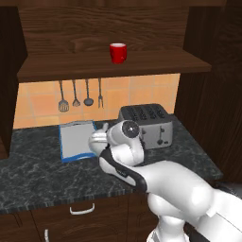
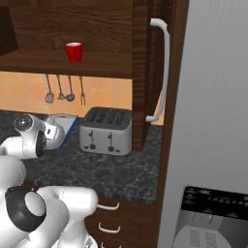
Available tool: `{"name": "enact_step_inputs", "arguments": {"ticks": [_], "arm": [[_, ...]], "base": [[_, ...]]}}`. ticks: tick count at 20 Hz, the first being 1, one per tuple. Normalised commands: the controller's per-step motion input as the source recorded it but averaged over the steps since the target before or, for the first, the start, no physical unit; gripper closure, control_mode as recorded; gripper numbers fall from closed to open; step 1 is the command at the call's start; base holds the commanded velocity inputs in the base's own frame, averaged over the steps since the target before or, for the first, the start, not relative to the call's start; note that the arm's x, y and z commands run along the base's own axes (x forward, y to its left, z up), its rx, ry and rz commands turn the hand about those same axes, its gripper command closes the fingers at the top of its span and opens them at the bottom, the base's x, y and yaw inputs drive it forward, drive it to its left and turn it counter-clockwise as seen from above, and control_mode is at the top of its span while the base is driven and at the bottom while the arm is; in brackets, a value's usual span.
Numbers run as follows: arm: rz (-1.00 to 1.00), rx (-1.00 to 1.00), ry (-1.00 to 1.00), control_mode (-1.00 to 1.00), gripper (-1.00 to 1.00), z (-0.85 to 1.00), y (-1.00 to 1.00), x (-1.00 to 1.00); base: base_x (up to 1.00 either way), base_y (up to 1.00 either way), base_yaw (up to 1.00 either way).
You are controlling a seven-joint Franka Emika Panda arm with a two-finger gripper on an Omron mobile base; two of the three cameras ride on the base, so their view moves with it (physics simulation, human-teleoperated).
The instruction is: Pick the kettle from the counter and place it on the tray. Then pick the mug from the cabinet and place it on the tray. Then close the cabinet doors.
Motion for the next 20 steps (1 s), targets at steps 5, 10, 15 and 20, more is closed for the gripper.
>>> {"name": "enact_step_inputs", "arguments": {"ticks": [5, 10, 15, 20], "arm": [[0.00, -0.01, 0.00, -1.00, 1.00, 0.10, 0.37, 0.68], [0.00, -0.07, 0.00, -1.00, 1.00, 0.00, 0.35, 0.47], [0.00, -0.11, 0.01, -1.00, 1.00, 0.00, 0.42, 0.35], [0.00, -0.03, 0.00, -1.00, 1.00, 0.01, 0.32, 0.42]], "base": [[0.00, 0.00, 0.00], [0.00, 0.00, 0.00], [0.00, 0.00, 0.00], [0.00, 0.00, 0.00]]}}
